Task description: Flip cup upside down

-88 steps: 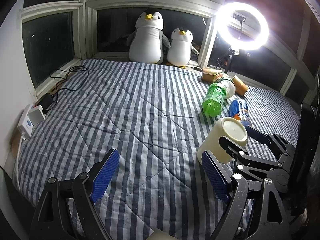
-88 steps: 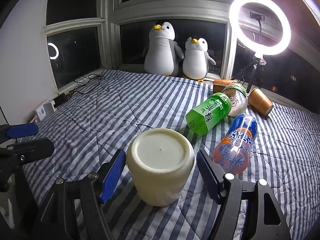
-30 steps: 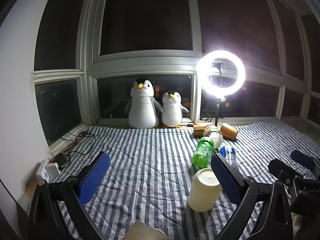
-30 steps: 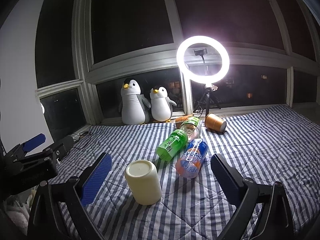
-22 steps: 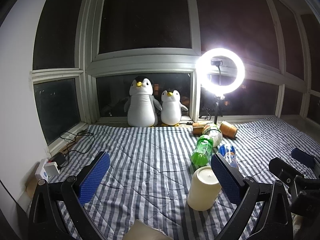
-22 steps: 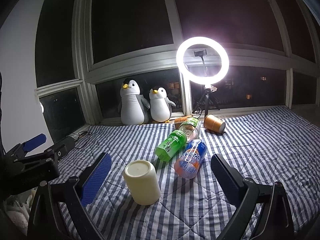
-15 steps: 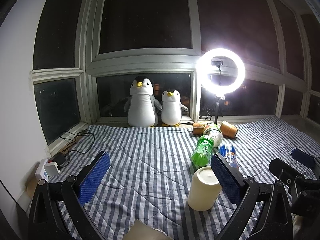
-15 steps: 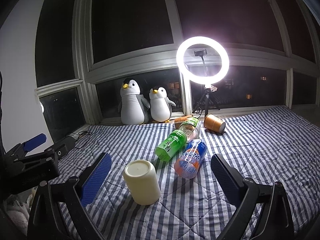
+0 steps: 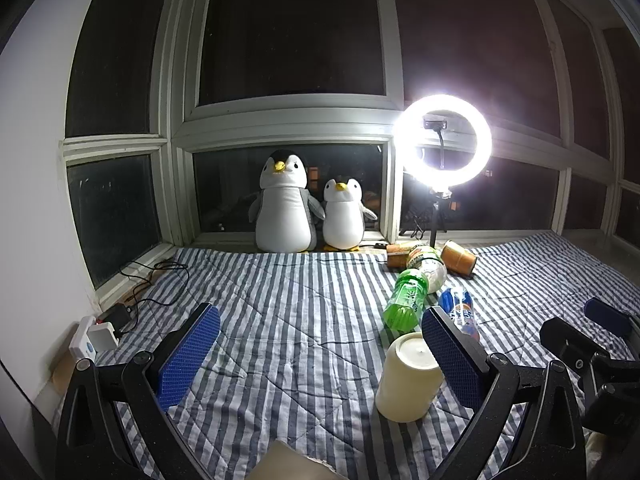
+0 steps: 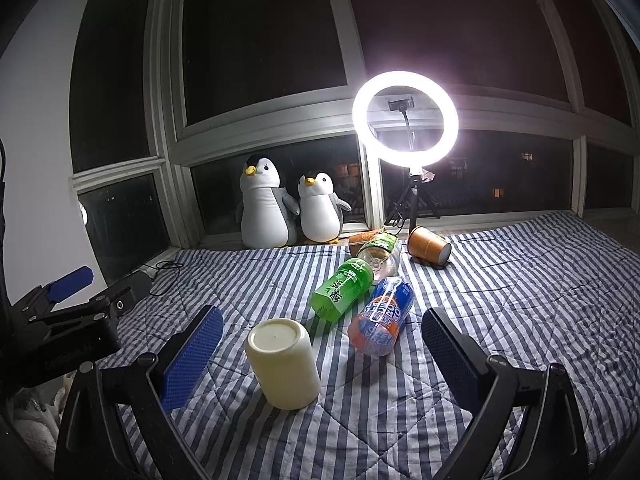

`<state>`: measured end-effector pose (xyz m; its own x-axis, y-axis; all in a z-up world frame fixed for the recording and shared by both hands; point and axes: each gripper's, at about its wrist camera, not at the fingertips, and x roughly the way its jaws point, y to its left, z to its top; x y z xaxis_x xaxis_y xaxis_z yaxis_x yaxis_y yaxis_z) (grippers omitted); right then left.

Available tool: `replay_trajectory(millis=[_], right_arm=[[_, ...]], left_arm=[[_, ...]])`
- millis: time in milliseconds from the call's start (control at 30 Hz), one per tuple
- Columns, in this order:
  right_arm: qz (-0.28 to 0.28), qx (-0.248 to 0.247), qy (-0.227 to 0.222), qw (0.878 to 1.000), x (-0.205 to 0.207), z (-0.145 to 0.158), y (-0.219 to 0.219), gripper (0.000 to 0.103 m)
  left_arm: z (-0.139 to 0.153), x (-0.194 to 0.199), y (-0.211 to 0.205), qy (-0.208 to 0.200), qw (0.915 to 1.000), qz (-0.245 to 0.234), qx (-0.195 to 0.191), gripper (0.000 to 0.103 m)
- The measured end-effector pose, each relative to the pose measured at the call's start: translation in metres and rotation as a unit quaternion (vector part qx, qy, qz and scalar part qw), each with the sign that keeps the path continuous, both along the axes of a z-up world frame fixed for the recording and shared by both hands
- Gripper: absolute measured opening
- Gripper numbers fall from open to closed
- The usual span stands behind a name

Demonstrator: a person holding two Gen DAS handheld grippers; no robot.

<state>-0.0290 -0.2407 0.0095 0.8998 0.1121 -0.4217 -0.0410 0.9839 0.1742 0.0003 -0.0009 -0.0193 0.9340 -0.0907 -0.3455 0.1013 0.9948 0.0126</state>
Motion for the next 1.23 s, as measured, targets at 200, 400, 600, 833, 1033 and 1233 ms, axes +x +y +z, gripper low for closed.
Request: replay_trajectory(millis=[200, 400, 600, 833, 1033, 1233], right_arm=[[0.000, 0.000, -0.001, 1.000, 0.0002, -0.0005, -0.0009, 0.098], [0.000, -0.003, -0.002, 1.000, 0.0009, 0.0001, -0.0006, 0.098], [0.001, -0.003, 0.000, 1.000, 0.0006, 0.0001, -0.0005, 0.098], [0.002, -0.002, 0.003, 1.000, 0.0011, -0.0011, -0.0006, 0.098], [0.003, -0.002, 0.003, 1.000, 0.0010, -0.0017, -0.0005, 0.098], [0.003, -0.002, 0.007, 1.000, 0.0025, -0.0043, 0.0006, 0.098]], left_arm=[[0.0003, 0.0003, 0.0004, -0.003, 1.0000, 0.001, -0.001, 0.102], [0.0012, -0.0004, 0.0006, -0.006, 1.0000, 0.003, -0.001, 0.102], [0.0015, -0.0003, 0.0008, -0.006, 1.0000, 0.003, -0.002, 0.102], [0.0019, 0.0004, 0.0002, -0.006, 1.0000, 0.004, -0.001, 0.102], [0.0016, 0.0020, 0.0003, -0.005, 1.0000, 0.005, -0.003, 0.102], [0.0007, 0.0031, 0.0006, -0.007, 0.9999, 0.009, 0.002, 0.102]])
